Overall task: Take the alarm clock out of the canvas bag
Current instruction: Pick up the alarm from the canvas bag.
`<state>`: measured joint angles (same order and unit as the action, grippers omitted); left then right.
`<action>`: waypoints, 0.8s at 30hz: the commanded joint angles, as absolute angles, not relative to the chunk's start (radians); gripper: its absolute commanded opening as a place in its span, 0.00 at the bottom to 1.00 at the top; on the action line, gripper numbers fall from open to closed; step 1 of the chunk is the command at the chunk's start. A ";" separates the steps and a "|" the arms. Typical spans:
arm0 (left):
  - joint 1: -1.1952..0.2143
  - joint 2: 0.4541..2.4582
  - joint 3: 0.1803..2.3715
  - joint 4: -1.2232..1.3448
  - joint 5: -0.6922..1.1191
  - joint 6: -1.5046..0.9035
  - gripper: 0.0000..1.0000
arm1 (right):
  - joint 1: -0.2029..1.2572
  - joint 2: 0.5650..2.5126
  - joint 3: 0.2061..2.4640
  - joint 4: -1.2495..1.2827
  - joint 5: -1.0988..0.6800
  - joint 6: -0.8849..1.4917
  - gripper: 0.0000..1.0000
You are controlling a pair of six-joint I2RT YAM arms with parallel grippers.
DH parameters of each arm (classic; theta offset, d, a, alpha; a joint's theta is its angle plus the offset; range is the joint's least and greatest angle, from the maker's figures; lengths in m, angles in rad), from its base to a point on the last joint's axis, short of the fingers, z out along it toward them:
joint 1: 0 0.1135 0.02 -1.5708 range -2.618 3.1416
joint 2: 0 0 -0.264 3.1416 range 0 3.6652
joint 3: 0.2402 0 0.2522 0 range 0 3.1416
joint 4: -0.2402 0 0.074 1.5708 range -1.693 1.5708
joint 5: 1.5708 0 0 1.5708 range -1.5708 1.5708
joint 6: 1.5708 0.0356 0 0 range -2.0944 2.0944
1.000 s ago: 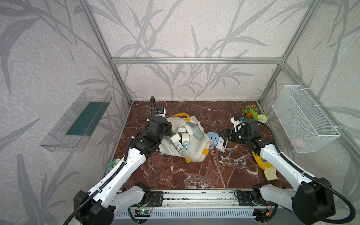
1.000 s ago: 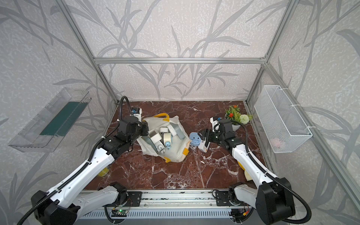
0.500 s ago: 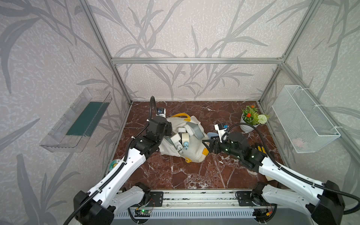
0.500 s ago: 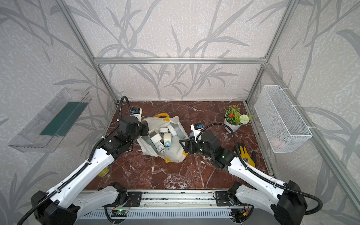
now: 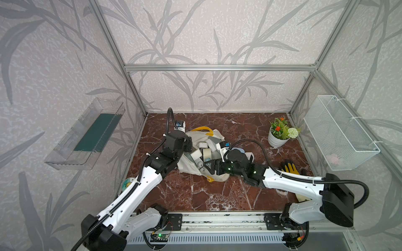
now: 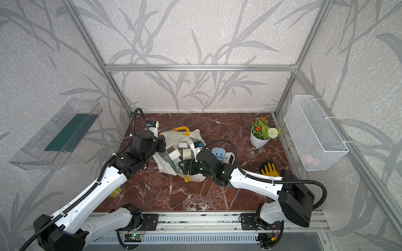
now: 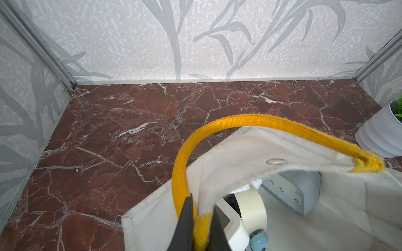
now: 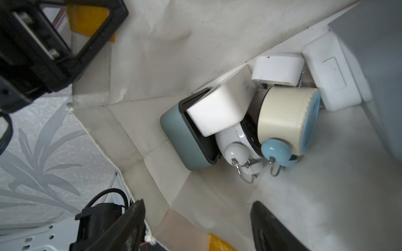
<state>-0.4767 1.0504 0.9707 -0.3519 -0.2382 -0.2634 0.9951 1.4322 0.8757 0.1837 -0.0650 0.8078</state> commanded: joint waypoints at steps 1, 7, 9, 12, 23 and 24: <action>-0.481 1.010 0.968 -0.302 -0.244 -0.262 0.00 | 0.998 1.496 0.930 0.202 -0.066 0.903 0.77; -0.484 0.990 0.944 -0.276 -0.225 -0.243 0.00 | 0.996 1.620 0.991 0.260 -0.055 0.976 0.79; -0.485 0.985 0.943 -0.275 -0.219 -0.240 0.00 | 0.993 1.656 0.996 0.312 -0.057 1.002 0.80; -0.487 0.977 0.937 -0.275 -0.211 -0.235 0.00 | 0.978 1.701 1.016 0.358 -0.073 1.049 0.82; -0.494 0.973 0.930 -0.282 -0.216 -0.216 0.00 | 0.943 1.811 1.067 0.428 -0.076 1.196 0.84; -0.494 0.973 0.930 -0.282 -0.214 -0.216 0.00 | 0.941 1.819 1.069 0.432 -0.078 1.209 0.84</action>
<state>-0.4892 1.0046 0.9306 -0.3321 -0.2081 -0.2256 0.9478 1.7935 1.0481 0.3943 -0.0784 1.1450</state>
